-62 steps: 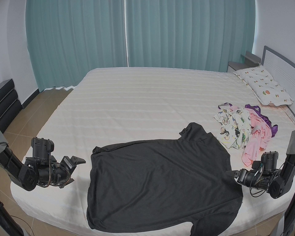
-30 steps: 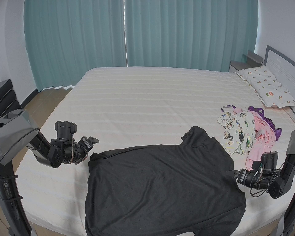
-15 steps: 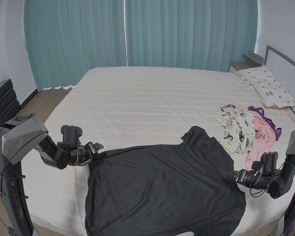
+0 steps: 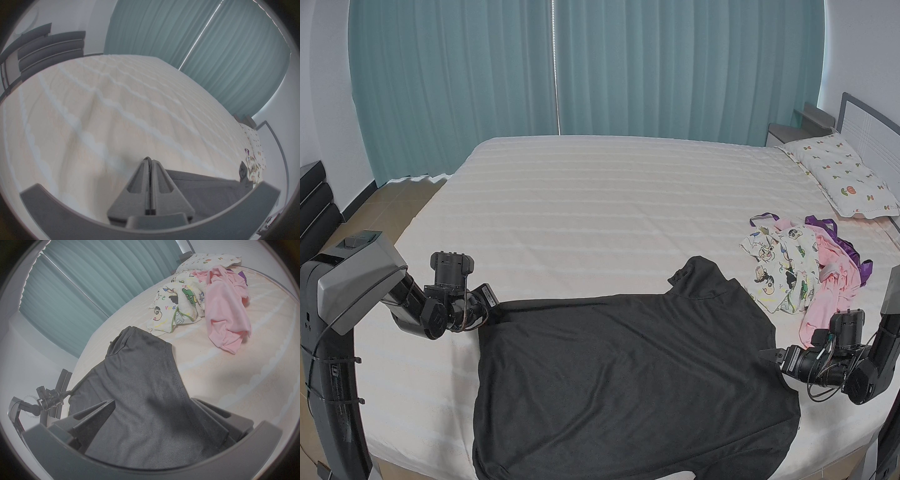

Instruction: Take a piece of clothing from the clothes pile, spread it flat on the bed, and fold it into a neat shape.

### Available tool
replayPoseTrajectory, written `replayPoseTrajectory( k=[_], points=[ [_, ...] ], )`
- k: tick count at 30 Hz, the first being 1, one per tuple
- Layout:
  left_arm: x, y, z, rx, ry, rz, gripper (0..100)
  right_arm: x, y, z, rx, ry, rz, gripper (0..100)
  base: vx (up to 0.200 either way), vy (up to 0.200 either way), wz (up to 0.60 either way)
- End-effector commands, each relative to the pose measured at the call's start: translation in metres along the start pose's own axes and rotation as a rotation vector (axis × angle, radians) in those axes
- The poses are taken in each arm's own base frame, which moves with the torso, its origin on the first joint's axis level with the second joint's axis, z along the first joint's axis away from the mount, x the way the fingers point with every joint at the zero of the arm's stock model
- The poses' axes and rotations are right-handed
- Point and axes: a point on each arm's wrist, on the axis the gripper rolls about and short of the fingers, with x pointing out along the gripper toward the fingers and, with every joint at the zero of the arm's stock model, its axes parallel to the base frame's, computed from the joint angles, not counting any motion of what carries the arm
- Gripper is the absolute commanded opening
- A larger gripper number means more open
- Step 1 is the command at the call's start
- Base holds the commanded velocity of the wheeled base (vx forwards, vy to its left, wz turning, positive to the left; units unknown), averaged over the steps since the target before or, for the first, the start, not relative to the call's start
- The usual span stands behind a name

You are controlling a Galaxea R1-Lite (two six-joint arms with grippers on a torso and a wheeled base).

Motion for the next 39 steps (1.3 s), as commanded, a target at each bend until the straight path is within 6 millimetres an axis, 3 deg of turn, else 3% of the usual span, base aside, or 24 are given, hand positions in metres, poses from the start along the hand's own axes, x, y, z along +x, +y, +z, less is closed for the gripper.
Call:
replayPoseTrajectory(
  k=[1,12,20,21,27,30,34,37,39],
  points=[
    [0.015,0.006,0.012,-0.022,-0.059,0.037,0,0.002,-0.001,-0.001,0.001,0.006,-0.002,100,0.000,0.000,0.00],
    [0.042,0.014,0.030,-0.051,-0.139,0.059,0,0.004,-0.001,0.001,-0.002,-0.016,0.008,100,0.000,0.000,0.00],
    [0.042,0.008,0.033,-0.052,-0.151,0.042,0,0.011,-0.002,0.002,0.007,-0.063,0.030,100,0.000,0.000,0.00],
    [0.042,0.009,0.034,-0.057,-0.152,0.043,100,0.011,-0.002,0.003,0.018,-0.074,0.035,100,0.000,0.000,0.00],
    [0.033,0.006,0.039,-0.124,-0.163,0.033,100,0.010,0.002,0.011,0.044,-0.127,0.065,100,0.000,0.000,0.00],
    [0.010,0.000,0.053,-0.175,-0.160,0.010,100,0.012,0.005,0.017,0.035,-0.164,0.084,100,0.000,0.000,0.00],
    [-0.039,-0.015,0.073,-0.241,-0.085,-0.113,100,0.006,0.019,0.039,0.017,-0.267,0.144,100,0.000,0.000,0.00],
    [-0.057,-0.018,0.077,-0.254,-0.071,-0.147,100,0.006,0.034,0.046,0.022,-0.289,0.200,100,0.000,0.000,0.00],
    [-0.066,-0.013,0.069,-0.279,-0.044,-0.136,100,0.008,0.048,0.049,0.014,-0.278,0.237,100,0.000,0.000,0.00]
  ],
)
